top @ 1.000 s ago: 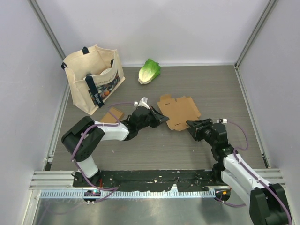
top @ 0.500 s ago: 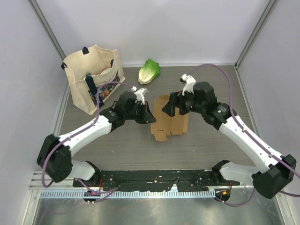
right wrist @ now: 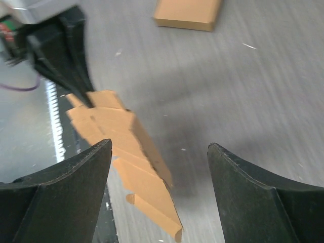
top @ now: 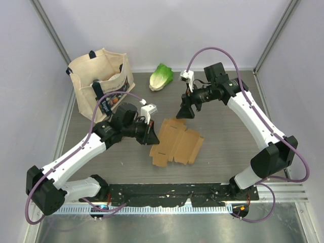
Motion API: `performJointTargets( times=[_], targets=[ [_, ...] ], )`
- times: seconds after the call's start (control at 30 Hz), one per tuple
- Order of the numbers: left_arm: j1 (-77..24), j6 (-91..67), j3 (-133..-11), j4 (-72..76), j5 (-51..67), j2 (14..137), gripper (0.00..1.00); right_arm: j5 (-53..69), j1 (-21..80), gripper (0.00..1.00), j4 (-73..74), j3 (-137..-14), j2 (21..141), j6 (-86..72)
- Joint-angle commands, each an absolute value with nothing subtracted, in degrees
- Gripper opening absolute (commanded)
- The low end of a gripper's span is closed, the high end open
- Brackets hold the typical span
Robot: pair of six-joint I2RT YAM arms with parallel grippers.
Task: Fold the paper box
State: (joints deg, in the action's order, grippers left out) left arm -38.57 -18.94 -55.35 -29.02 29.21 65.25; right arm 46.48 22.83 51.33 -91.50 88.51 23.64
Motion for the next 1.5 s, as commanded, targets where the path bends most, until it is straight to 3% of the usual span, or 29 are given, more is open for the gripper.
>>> performJointTargets(
  times=[0.0, 0.33, 0.47, 0.57, 0.67, 0.7, 0.77, 0.83, 0.9, 0.97, 1.1, 1.17, 1.27, 1.4, 1.47],
  targets=[
    [-38.50, -14.24, -56.51, -31.63, 32.52, 64.16, 0.00, 60.71, 23.47, 0.81, 56.68, -91.23, 88.06, 29.44],
    [-38.50, -8.71, -58.01, -34.98, 37.43, 64.78, 0.00, 62.49, 26.36, 0.76, 50.46, -82.19, 87.28, 26.11],
    [-38.50, -6.07, -58.27, -36.64, 38.23, 65.39, 0.00, 64.76, 27.86, 0.65, 46.94, -79.37, 86.75, 24.35],
    [-38.41, -5.62, -59.85, -37.53, 37.88, 66.44, 0.00, 65.13, 28.56, 0.49, 41.76, -75.86, 86.05, 19.61],
    [-37.36, -7.63, -60.03, -35.35, 37.44, 66.27, 0.01, 64.52, 28.56, 0.10, 39.47, -73.48, 85.87, 17.32],
    [-35.70, -8.52, -59.77, -34.64, 37.01, 65.83, 0.13, 63.55, 28.56, 0.01, 34.85, -71.39, 85.52, 14.70],
    [-31.50, -14.55, -56.63, -30.27, 33.59, 62.33, 0.33, 61.27, 28.39, 0.01, 28.25, -68.48, 83.07, 4.61],
    [-28.40, -21.59, -51.97, -24.38, 30.87, 55.42, 0.65, 54.08, 26.90, 0.01, 15.78, -61.99, 78.87, -9.30],
    [-26.72, -29.31, -45.37, -18.38, 21.57, 51.35, 0.83, 51.60, 23.14, 0.00, 1.54, -53.84, 76.22, -18.24],
    [-26.54, -34.16, -40.20, -14.54, 15.76, 47.22, 0.85, 52.56, 21.37, 0.00, -14.84, -47.75, 73.06, -31.82],
    [-26.46, -44.63, -31.65, -2.92, 15.03, 46.23, 0.91, 48.96, 19.87, 0.00, -28.45, -35.11, 70.23, -41.73],
    [-26.54, -45.09, -30.23, 3.15, 16.17, 49.54, 0.89, 48.52, 19.43, 0.00, -36.34, -31.66, 70.31, -44.54],
    [-26.54, -40.10, -35.14, 3.52, 20.12, 54.13, 0.79, 48.69, 18.46, 0.01, -39.80, -28.66, 71.63, -43.60],
    [-26.46, -32.00, -43.75, -0.07, 21.36, 65.61, 0.72, 49.30, 18.11, 0.00, -40.42, -27.86, 73.74, -39.30],
    [-26.46, -29.63, -49.38, -3.43, 25.38, 70.29, 0.73, 50.09, 17.93, 0.01, -42.70, -27.77, 75.40, -39.11]
  ],
)
